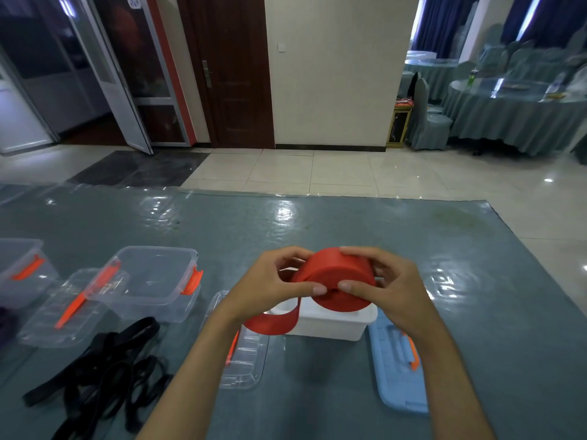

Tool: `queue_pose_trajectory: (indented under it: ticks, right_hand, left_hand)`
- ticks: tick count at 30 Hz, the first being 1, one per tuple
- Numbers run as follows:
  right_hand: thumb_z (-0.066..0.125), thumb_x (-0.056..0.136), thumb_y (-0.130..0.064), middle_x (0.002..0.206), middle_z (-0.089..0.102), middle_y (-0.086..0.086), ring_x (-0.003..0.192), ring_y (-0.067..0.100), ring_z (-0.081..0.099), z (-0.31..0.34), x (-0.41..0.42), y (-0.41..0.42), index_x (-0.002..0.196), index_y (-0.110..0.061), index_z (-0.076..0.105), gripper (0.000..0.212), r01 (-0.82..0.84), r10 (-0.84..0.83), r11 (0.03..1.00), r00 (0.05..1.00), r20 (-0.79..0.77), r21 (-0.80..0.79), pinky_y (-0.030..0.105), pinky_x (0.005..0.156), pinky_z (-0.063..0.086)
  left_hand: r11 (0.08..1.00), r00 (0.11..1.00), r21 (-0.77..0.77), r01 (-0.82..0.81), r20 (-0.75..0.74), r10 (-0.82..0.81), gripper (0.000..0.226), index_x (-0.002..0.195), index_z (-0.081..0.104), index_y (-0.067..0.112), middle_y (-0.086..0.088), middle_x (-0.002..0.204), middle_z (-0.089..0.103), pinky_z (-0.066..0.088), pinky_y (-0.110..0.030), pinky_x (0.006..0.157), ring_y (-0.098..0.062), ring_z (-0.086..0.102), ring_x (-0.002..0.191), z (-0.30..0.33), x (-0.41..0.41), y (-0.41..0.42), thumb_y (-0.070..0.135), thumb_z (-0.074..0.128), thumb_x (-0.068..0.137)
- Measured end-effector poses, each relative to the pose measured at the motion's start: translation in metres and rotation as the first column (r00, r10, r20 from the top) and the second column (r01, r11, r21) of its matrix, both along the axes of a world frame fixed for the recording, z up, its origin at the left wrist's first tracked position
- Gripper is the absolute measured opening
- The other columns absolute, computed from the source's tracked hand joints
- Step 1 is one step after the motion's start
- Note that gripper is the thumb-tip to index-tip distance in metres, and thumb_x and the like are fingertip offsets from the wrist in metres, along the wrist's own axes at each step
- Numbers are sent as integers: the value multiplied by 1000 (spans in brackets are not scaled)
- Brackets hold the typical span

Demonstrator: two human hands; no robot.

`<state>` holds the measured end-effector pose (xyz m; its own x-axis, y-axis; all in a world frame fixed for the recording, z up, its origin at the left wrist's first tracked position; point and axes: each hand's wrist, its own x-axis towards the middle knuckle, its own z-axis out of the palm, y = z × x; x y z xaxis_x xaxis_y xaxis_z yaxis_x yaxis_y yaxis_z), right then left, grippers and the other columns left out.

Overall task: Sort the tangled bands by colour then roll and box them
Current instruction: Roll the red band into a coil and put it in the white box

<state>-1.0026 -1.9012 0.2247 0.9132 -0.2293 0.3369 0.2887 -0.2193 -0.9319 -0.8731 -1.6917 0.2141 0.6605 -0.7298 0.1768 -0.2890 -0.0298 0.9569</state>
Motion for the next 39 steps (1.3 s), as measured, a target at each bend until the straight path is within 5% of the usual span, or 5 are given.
queue_pose_trajectory:
  ticks: [11,20,26,33,39]
  right_hand:
    - [84,75,-47,115,80,1,106,20,76,0,9,8,118,-37,77,45,-15,24,980,999,-41,201,30,89,60]
    - [83,76,-43,109,81,4,102,20,77,1,10,11,112,-33,80,37,-3,14,964,999,-38,268,25,85,59]
    - [87,78,-35,107,81,15,102,32,78,-6,8,4,140,-44,62,67,-93,104,962,994,-32,256,38,90,64]
    - [91,74,-46,114,80,9,105,27,78,-5,9,4,118,-31,77,48,86,-114,933,992,61,350,33,84,64]
    - [99,63,-47,98,80,16,82,33,78,-9,8,1,104,-27,58,61,26,-11,956,999,-53,292,40,68,64]
  left_hand:
    - [945,989,-292,-149,-61,137,65,130,68,23,-7,110,79,59,-26,88,-17,76,97,-12,-11,-3,23,99,72]
    - [898,963,-349,-269,-74,260,54,120,70,26,-5,108,79,60,-26,82,-22,78,99,-17,-14,-9,39,96,75]
    - [883,960,-377,-278,-90,264,41,104,76,27,-6,104,79,60,-26,83,-20,76,96,-10,-20,-11,45,95,72]
    - [936,984,-323,-141,-146,98,49,134,73,29,-5,129,75,57,-31,102,-23,71,122,-4,-20,-17,29,86,87]
    - [901,961,-339,-269,-160,226,44,113,77,28,-5,109,80,60,-26,85,-22,78,103,-4,-16,-16,43,95,75]
